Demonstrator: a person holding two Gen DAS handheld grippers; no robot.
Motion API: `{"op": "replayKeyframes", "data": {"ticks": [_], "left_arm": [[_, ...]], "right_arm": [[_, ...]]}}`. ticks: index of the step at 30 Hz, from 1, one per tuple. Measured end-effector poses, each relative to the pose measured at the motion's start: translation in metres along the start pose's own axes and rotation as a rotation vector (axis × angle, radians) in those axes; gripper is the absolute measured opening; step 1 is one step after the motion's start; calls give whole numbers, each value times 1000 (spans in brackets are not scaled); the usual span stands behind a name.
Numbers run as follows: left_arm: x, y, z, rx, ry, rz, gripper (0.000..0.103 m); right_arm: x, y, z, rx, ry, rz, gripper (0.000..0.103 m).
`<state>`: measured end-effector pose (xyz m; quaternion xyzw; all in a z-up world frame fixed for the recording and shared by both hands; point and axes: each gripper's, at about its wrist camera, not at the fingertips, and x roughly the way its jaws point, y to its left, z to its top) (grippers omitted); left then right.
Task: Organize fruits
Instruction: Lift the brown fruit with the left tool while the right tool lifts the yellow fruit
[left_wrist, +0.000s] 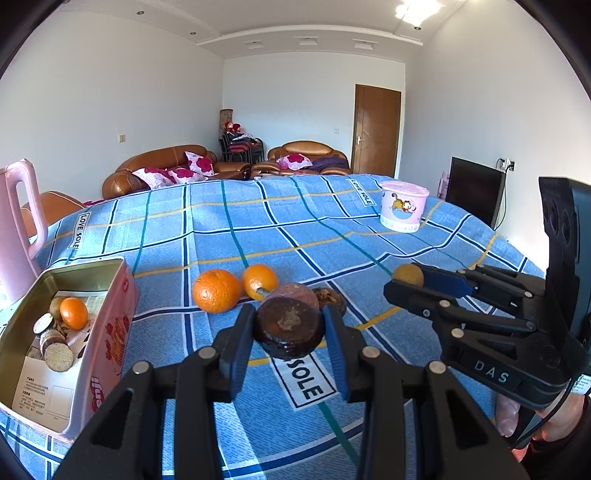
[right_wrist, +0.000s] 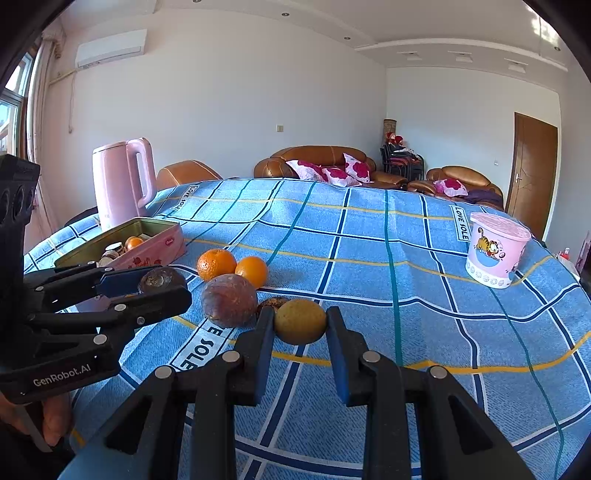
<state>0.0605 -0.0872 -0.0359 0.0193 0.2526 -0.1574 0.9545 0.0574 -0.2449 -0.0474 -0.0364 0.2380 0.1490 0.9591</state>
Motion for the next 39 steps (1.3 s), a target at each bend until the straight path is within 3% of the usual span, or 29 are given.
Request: {"op": "replayKeyframes", "data": {"ticks": [39], "left_arm": [[-24, -4, -3, 22, -130, 40, 39]], "right_arm": [[-24, 3, -6, -27, -147, 13, 30]]}}
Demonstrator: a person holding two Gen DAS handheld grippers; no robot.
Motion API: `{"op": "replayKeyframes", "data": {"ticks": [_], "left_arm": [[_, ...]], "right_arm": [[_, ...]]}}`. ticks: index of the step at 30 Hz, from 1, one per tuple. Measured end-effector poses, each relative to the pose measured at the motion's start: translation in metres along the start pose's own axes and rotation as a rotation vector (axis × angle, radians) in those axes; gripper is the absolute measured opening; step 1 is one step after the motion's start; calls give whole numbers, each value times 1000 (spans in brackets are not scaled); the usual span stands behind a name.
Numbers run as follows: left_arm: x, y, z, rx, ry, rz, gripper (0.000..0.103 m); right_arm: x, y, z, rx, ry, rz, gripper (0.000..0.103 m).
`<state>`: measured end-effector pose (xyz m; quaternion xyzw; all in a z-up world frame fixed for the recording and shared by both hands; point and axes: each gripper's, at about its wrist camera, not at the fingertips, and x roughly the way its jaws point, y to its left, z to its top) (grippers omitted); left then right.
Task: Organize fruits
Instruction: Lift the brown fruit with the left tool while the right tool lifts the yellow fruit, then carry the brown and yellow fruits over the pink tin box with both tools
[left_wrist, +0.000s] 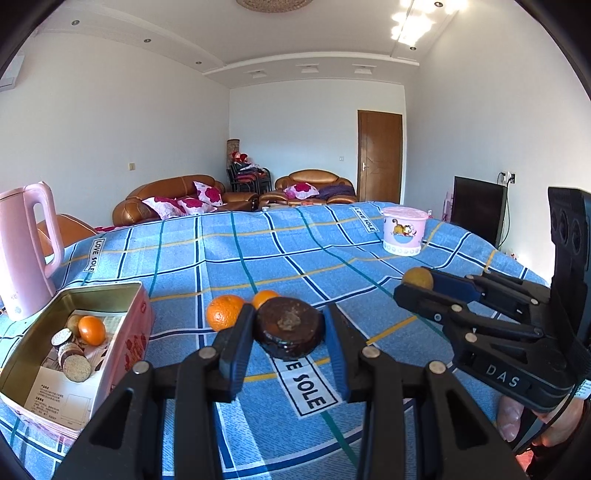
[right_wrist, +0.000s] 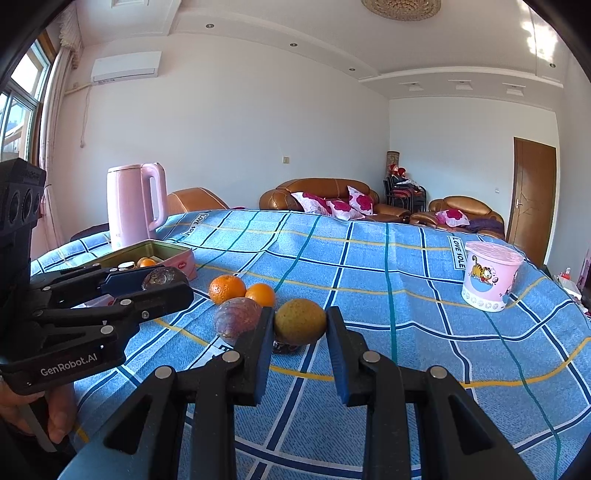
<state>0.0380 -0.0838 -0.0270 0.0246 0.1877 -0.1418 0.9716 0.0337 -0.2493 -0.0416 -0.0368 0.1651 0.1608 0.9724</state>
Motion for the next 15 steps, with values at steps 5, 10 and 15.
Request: {"op": "replayKeyframes", "data": {"ticks": [5, 10, 15], "left_arm": [[-3, -2, 0, 7, -22, 6, 39], [-5, -1, 0, 6, -26, 12, 39], [-5, 2, 1, -4, -22, 7, 39]], "right_arm": [[-6, 1, -1, -6, -34, 1, 30], [-8, 1, -1, -7, -50, -3, 30], [-6, 2, 0, -17, -40, -4, 30]]}}
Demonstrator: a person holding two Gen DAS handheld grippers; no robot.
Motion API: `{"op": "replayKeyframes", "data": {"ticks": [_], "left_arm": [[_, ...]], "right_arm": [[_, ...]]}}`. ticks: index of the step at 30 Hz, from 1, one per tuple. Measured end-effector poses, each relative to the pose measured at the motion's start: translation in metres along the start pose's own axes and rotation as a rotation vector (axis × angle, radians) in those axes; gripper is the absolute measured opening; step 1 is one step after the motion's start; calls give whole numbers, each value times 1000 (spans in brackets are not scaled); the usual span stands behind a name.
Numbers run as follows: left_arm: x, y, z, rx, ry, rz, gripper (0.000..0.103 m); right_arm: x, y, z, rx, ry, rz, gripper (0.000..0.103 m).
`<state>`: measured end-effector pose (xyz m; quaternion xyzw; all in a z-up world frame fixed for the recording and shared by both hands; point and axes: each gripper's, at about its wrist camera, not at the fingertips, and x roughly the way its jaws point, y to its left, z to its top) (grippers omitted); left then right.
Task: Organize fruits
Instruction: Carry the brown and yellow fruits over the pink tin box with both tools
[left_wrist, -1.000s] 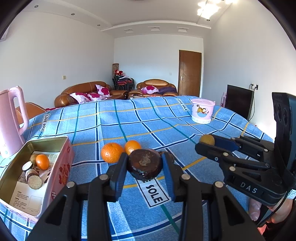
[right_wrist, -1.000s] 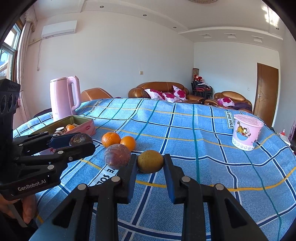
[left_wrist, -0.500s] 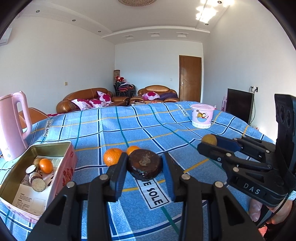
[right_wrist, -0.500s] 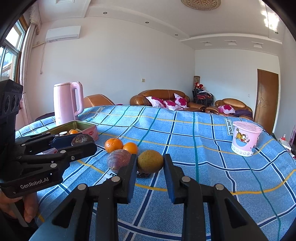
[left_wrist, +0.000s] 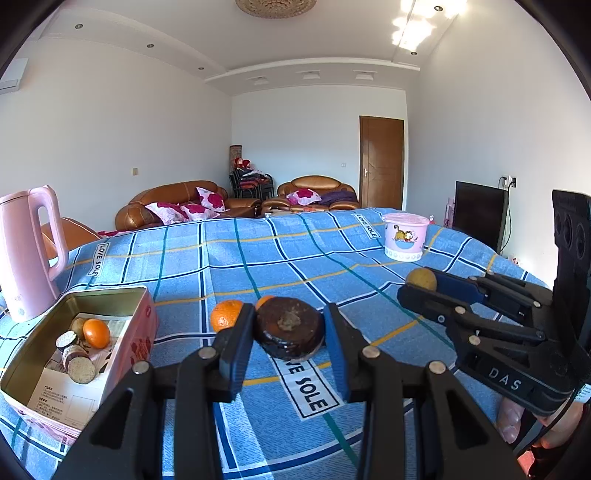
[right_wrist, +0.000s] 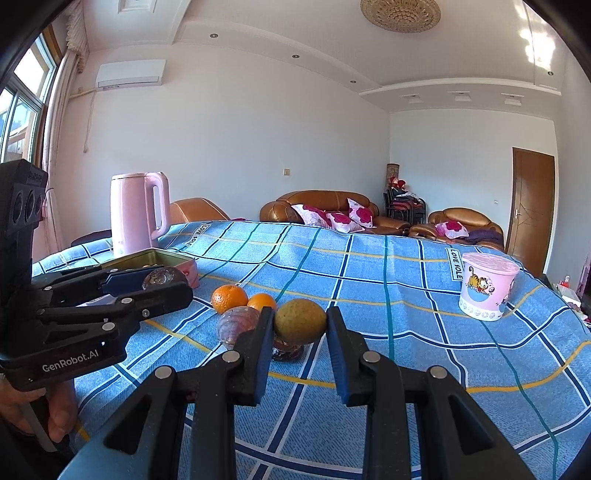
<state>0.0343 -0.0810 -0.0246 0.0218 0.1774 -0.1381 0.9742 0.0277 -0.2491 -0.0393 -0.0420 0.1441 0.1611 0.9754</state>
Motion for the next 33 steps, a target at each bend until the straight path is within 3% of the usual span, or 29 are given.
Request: {"op": "replayKeyframes", "data": {"ticks": [14, 33], "left_arm": [[-3, 11, 0, -18, 30, 4, 39], [-27, 82, 15, -80, 13, 163, 39]], "right_arm": [[6, 18, 16, -53, 28, 34, 30], [26, 74, 92, -131, 7, 165, 30]]}}
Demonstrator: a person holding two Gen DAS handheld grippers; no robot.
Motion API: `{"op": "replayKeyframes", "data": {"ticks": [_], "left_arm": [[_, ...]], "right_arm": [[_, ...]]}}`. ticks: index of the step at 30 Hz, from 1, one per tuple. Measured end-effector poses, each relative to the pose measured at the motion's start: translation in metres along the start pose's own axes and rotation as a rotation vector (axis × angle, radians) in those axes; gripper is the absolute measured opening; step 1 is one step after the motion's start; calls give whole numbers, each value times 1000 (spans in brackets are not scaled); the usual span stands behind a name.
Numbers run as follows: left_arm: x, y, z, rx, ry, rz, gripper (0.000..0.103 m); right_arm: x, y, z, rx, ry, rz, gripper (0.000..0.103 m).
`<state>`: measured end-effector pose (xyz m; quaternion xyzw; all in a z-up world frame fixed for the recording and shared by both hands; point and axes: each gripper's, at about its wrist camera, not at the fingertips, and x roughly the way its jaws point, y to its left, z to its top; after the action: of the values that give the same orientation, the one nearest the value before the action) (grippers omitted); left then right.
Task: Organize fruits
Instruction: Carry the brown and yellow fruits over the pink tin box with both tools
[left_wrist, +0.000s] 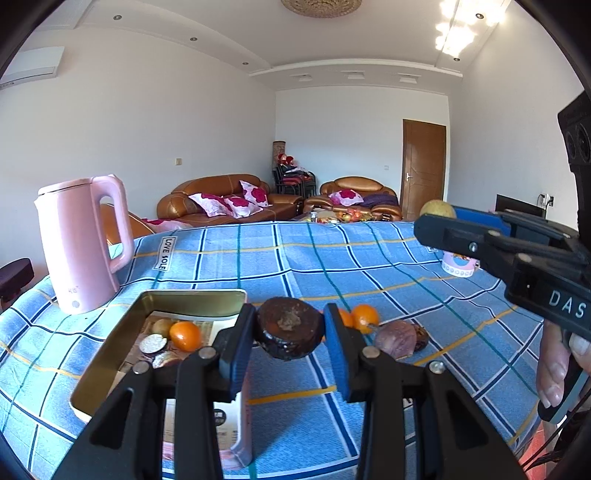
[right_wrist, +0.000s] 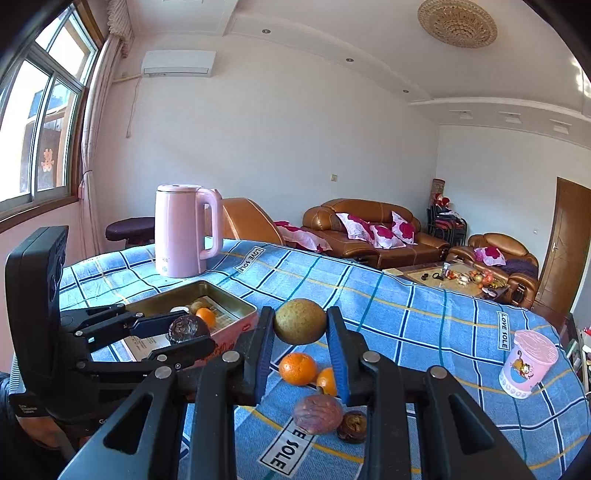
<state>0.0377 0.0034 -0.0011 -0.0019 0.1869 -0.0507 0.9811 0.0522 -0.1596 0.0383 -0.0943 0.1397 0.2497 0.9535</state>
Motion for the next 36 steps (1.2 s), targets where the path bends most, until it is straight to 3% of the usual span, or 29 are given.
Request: {"op": "replayKeyframes", "data": {"ticks": [18, 36], "left_arm": [[5, 76, -2, -67, 43, 144, 39], [20, 117, -11, -78, 125, 236, 39]], "right_arm": [[61, 56, 19, -81, 52, 120, 30], [126, 98, 15, -107, 141, 197, 30]]}}
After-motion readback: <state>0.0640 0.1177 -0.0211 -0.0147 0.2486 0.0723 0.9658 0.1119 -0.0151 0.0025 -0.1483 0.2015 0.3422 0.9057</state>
